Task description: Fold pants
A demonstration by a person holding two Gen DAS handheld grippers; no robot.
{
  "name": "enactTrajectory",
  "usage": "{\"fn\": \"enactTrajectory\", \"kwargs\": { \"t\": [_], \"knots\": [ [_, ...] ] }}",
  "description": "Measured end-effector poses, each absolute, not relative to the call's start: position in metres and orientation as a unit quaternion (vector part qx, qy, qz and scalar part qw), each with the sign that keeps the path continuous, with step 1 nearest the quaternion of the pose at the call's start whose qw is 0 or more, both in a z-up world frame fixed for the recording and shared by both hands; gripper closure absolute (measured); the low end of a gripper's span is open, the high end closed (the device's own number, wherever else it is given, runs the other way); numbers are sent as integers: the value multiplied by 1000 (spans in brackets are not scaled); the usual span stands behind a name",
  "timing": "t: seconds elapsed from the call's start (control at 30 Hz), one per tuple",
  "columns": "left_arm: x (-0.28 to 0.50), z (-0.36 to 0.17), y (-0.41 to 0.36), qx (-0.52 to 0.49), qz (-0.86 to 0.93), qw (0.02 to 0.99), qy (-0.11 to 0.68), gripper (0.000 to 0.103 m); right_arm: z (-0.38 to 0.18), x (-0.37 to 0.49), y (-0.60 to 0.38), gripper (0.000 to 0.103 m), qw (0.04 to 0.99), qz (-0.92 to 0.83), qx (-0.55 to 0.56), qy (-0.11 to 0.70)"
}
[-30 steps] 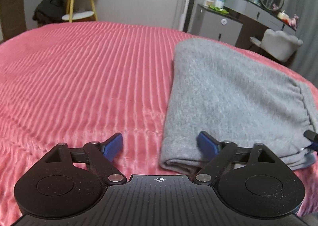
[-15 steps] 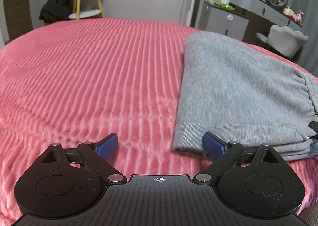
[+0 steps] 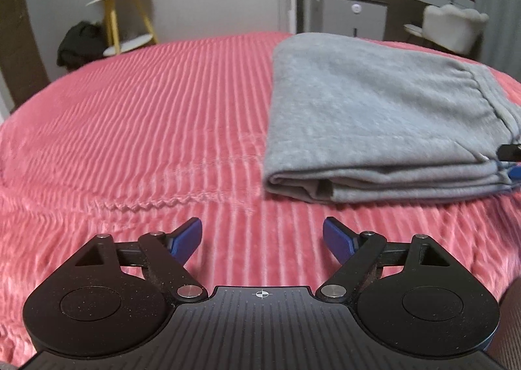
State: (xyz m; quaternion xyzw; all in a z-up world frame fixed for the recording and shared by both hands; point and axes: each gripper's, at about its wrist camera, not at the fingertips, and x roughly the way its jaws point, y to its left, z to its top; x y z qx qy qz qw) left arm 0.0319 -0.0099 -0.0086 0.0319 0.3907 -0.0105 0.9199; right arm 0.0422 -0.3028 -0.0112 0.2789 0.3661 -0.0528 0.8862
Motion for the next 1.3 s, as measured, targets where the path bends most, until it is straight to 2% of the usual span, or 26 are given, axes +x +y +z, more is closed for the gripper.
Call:
{"fn": "enactTrajectory", "kwargs": {
  "t": [0.03,0.07,0.3,0.47,0.5,0.63,0.77,1.0,1.3],
  "knots": [
    [30,-8,-11,33,-13,921,388,16,-11,41,-302,53,883,-69,271,376],
    [28,-6,-10,32,-14,921,387,16,-10,40,-302,48,880,-81,268,382],
    [20,1,-9,19,-21,923,383,15,-13,21,-307,40,863,-85,293,403],
    [14,5,-6,4,-28,924,380,14,-6,7,-304,38,865,-69,287,405],
    [13,6,-4,-3,-29,925,379,14,-3,5,-303,35,865,-58,291,405],
    [13,9,3,-38,-35,924,379,13,2,4,-307,30,851,-17,334,406],
    [18,8,15,-92,-36,916,389,13,2,13,-314,20,822,0,414,392],
    [37,-6,43,-242,-38,880,408,13,-40,39,-319,19,790,-1,481,381],
    [84,-43,70,-460,-123,777,412,13,-65,35,-343,19,752,18,588,297]
  ]
}}
